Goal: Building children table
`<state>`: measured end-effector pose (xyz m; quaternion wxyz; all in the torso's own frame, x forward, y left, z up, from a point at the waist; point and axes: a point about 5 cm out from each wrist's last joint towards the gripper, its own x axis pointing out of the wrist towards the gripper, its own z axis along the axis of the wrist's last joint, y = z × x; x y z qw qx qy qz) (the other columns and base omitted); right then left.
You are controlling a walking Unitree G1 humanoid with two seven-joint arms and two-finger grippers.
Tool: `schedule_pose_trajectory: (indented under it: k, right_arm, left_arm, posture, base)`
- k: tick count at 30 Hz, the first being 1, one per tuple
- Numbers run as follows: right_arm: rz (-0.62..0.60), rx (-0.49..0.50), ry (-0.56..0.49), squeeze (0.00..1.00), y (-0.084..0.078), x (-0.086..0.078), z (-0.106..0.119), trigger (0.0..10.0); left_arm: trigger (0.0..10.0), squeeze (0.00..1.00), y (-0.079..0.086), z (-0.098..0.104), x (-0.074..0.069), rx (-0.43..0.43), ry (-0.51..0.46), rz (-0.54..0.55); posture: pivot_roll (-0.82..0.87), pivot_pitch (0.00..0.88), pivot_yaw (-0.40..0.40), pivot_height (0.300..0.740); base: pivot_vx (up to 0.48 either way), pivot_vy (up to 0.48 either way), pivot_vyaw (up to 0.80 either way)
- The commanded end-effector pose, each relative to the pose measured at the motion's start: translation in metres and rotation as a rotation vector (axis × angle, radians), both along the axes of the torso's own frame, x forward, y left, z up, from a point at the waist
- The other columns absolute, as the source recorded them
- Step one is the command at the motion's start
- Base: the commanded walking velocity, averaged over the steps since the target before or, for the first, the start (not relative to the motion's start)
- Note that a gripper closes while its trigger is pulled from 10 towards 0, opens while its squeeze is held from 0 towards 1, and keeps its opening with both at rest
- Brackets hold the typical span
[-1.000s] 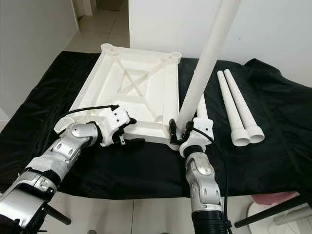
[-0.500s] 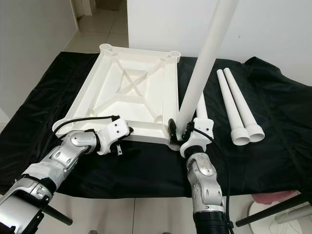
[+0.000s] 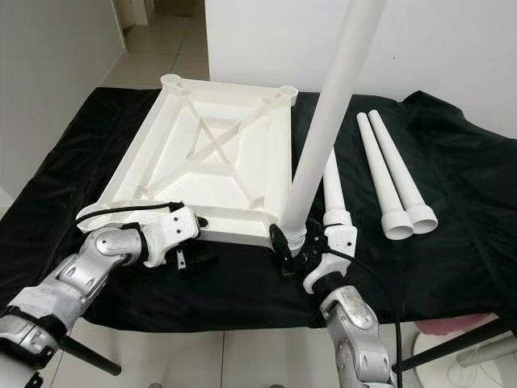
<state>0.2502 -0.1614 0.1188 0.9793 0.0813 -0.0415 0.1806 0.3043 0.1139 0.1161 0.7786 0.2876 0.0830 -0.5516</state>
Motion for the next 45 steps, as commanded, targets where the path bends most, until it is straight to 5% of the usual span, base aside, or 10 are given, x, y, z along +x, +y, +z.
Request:
schedule_pose_trajectory:
  k: [1, 10, 18, 25, 29, 30, 31, 32, 34, 45]
  right_arm:
    - [-0.003, 0.005, -0.016, 0.0, -0.004, 0.0, 0.002, 10.0]
    - [0.1, -0.059, -0.058, 0.0, -0.012, 0.003, 0.012, 10.0]
    - [0.185, -0.101, -0.067, 0.0, -0.01, 0.007, 0.017, 10.0]
    - [0.254, -0.145, -0.092, 0.0, -0.01, 0.025, 0.028, 10.0]
    - [0.267, -0.161, -0.088, 0.0, -0.01, 0.029, 0.028, 10.0]
    - [0.281, -0.162, -0.082, 0.0, -0.009, 0.031, 0.027, 5.9]
    - [0.281, -0.162, -0.082, 0.0, -0.009, 0.031, 0.027, 5.9]
    - [0.288, -0.165, -0.079, 0.0, -0.009, 0.032, 0.026, 4.7]
    - [0.299, -0.172, -0.069, 0.0, -0.009, 0.034, 0.024, 0.0]
    - [0.293, -0.181, -0.05, 0.0, -0.012, 0.038, 0.02, 0.0]
  left_arm:
    - [10.0, 0.0, -0.001, -0.011, -0.018, 0.067, 0.173, -0.222]
    - [10.0, 0.0, 0.013, -0.013, -0.041, 0.095, 0.229, -0.248]
    - [10.0, 0.0, 0.011, -0.006, -0.042, 0.051, 0.206, -0.21]
    - [10.0, 0.0, 0.001, 0.026, -0.01, -0.225, 0.049, 0.08]
    - [10.0, 0.0, 0.002, 0.035, -0.007, -0.294, 0.018, 0.141]
    - [10.0, 0.0, 0.002, 0.038, -0.008, -0.336, 0.019, 0.169]
    - [10.0, 0.0, 0.002, 0.038, -0.008, -0.336, 0.019, 0.169]
    - [10.0, 0.0, 0.003, 0.04, -0.01, -0.365, 0.026, 0.184]
    - [10.0, 0.0, -0.001, 0.038, -0.021, -0.398, 0.058, 0.17]
    - [10.0, 0.0, -0.019, 0.029, -0.047, -0.41, 0.134, 0.091]
  posture:
    - [-0.01, 0.027, 0.0, 0.74]
    - [0.0, 0.01, 0.005, 0.74]
    - [0.0, 0.0, 0.003, 0.74]
    - [0.0, 0.007, -0.017, 0.74]
    - [0.01, 0.009, -0.031, 0.74]
    - [0.01, 0.007, -0.037, 0.74]
    - [0.01, 0.007, -0.037, 0.74]
    - [0.01, 0.006, -0.04, 0.74]
    - [0.02, 0.002, -0.051, 0.74]
    - [0.02, 0.0, -0.059, 0.74]
  base:
    - [0.0, 0.0, 0.0]
    - [0.0, 0.0, 0.0]
    - [0.0, 0.0, 0.0]
    - [0.0, 0.0, 0.0]
    - [0.0, 0.0, 0.0]
    - [0.0, 0.0, 0.0]
    - [0.0, 0.0, 0.0]
    - [0.0, 0.0, 0.0]
    - [0.0, 0.0, 0.0]
    - [0.0, 0.0, 0.0]
